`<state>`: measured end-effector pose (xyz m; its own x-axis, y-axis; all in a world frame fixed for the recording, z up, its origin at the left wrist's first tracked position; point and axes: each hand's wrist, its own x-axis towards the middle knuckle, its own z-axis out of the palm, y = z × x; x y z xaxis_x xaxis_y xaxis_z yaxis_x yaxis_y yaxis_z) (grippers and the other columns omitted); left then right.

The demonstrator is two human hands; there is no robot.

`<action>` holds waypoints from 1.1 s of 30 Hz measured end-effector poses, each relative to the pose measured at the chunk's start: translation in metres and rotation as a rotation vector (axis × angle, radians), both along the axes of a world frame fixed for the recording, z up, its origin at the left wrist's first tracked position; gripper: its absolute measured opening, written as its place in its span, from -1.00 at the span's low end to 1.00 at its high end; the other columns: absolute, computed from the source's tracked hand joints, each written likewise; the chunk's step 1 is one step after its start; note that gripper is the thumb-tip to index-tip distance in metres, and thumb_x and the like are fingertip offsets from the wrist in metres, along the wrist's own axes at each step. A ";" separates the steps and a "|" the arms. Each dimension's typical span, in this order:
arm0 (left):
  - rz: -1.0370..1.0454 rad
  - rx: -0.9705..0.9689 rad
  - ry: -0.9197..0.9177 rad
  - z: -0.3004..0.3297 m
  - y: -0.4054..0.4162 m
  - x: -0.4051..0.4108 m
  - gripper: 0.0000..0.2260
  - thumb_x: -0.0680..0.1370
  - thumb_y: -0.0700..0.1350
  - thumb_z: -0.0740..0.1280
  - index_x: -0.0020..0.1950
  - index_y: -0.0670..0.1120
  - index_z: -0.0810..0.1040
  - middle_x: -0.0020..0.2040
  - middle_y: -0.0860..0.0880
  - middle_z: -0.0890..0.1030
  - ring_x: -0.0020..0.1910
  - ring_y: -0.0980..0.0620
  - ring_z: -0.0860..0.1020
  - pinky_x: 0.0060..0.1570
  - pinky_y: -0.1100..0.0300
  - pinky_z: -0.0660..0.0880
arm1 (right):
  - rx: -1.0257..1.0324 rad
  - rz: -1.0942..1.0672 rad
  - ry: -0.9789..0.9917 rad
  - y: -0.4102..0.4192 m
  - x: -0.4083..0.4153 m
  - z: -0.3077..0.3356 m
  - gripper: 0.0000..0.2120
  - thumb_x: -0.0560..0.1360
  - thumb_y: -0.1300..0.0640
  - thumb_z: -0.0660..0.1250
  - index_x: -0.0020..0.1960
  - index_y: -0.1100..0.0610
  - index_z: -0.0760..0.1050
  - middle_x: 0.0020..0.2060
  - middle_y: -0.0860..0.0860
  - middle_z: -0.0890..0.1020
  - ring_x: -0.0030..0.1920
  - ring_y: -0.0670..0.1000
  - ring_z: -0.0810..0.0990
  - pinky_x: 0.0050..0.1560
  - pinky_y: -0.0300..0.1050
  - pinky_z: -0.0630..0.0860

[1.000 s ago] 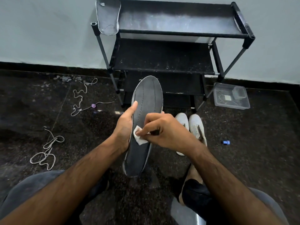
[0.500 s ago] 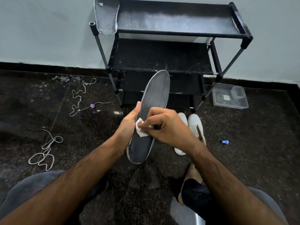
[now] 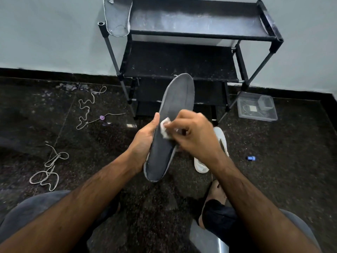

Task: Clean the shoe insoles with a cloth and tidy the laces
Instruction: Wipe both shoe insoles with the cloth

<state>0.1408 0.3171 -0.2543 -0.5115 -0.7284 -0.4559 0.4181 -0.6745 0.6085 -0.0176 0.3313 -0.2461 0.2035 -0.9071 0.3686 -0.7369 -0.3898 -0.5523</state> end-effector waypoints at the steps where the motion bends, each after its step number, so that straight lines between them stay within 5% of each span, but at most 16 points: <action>1: -0.026 0.021 0.029 0.000 0.003 -0.004 -0.49 0.67 0.18 0.06 0.28 -0.12 0.63 0.29 -0.23 0.61 0.19 -0.18 0.63 0.20 -0.21 0.56 | -0.020 -0.109 -0.021 -0.002 -0.005 0.000 -0.96 0.51 0.08 0.51 -0.07 0.02 0.74 -0.24 -0.09 0.57 -0.26 -0.08 0.54 -0.21 0.10 0.53; 3: -0.054 0.043 0.036 0.000 0.006 -0.008 -0.49 0.67 0.20 0.07 0.27 -0.09 0.64 0.29 -0.22 0.61 0.18 -0.19 0.63 0.14 -0.27 0.57 | -0.024 -0.198 -0.077 -0.001 -0.007 -0.001 -0.94 0.52 0.09 0.49 -0.05 0.04 0.74 -0.24 -0.07 0.56 -0.26 -0.03 0.56 -0.21 0.13 0.54; 6: -0.025 0.058 0.007 -0.002 0.002 0.001 -0.45 0.65 0.24 0.14 0.28 -0.19 0.61 0.23 -0.29 0.62 0.19 -0.19 0.63 0.22 -0.12 0.57 | 0.066 0.077 -0.121 0.005 0.008 -0.001 -0.94 0.54 0.12 0.49 -0.03 0.08 0.74 -0.22 -0.07 0.56 -0.28 -0.06 0.54 -0.26 0.01 0.53; 8: -0.014 0.060 -0.015 0.000 0.000 0.006 -0.44 0.65 0.23 0.12 0.27 -0.22 0.60 0.13 -0.28 0.66 0.11 -0.16 0.67 0.11 0.00 0.63 | 0.098 0.204 -0.078 0.005 0.013 -0.001 -0.95 0.53 0.11 0.50 -0.02 0.03 0.74 -0.20 -0.12 0.56 -0.26 -0.09 0.54 -0.26 -0.07 0.50; 15: -0.065 -0.073 -0.087 0.006 0.007 -0.009 -0.54 0.67 0.08 0.13 0.45 -0.17 0.43 0.26 -0.29 0.61 0.11 -0.24 0.65 0.07 -0.22 0.62 | -0.016 -0.280 -0.092 -0.006 -0.021 0.001 -0.92 0.49 0.08 0.53 -0.02 0.05 0.73 -0.20 -0.08 0.57 -0.15 -0.02 0.56 -0.17 0.07 0.57; 18: 0.011 -0.058 -0.086 0.005 0.003 -0.005 -0.58 0.68 0.05 0.16 0.42 -0.19 0.47 0.24 -0.27 0.63 0.05 -0.16 0.68 -0.01 -0.07 0.66 | 0.079 -0.069 -0.127 -0.003 -0.012 0.000 -0.94 0.50 0.14 0.53 -0.03 0.07 0.74 -0.22 -0.07 0.54 -0.24 -0.06 0.53 -0.26 0.02 0.54; 22: 0.052 -0.075 -0.143 0.001 -0.006 0.006 -0.56 0.67 0.09 0.18 0.39 -0.18 0.51 0.27 -0.23 0.62 0.20 -0.14 0.63 0.19 -0.01 0.58 | 0.148 0.186 -0.064 -0.002 -0.002 0.001 -0.95 0.53 0.09 0.51 -0.03 0.02 0.75 -0.23 -0.11 0.53 -0.26 -0.07 0.53 -0.26 0.01 0.51; 26: 0.021 -0.145 -0.109 0.006 -0.002 -0.002 -0.61 0.69 0.06 0.14 0.36 -0.15 0.53 0.15 -0.24 0.66 -0.04 -0.14 0.67 -0.12 -0.07 0.65 | -0.024 -0.064 -0.025 -0.008 -0.021 0.003 -0.95 0.50 0.11 0.53 -0.05 0.05 0.74 -0.23 -0.09 0.56 -0.17 -0.02 0.55 -0.17 0.10 0.54; 29: -0.015 -0.222 -0.143 0.005 0.000 -0.004 -0.61 0.69 0.06 0.11 0.40 -0.13 0.48 0.19 -0.30 0.63 0.02 -0.23 0.65 -0.13 -0.08 0.65 | -0.062 -0.280 -0.028 -0.010 -0.032 0.003 -0.91 0.50 0.11 0.52 -0.01 0.08 0.74 -0.19 -0.05 0.58 -0.15 0.02 0.57 -0.18 0.10 0.56; 33: 0.034 -0.176 -0.125 0.004 -0.003 0.005 -0.65 0.69 0.05 0.13 0.33 -0.07 0.55 0.16 -0.16 0.68 0.04 -0.10 0.67 -0.05 -0.03 0.66 | 0.009 0.028 0.022 -0.001 -0.006 0.004 -0.96 0.51 0.15 0.51 -0.12 0.09 0.71 -0.21 -0.08 0.53 -0.22 -0.05 0.53 -0.25 -0.04 0.53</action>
<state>0.1454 0.3145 -0.2506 -0.4329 -0.8183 -0.3781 0.3530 -0.5398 0.7642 -0.0236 0.3299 -0.2418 0.2365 -0.9043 0.3554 -0.7378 -0.4052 -0.5399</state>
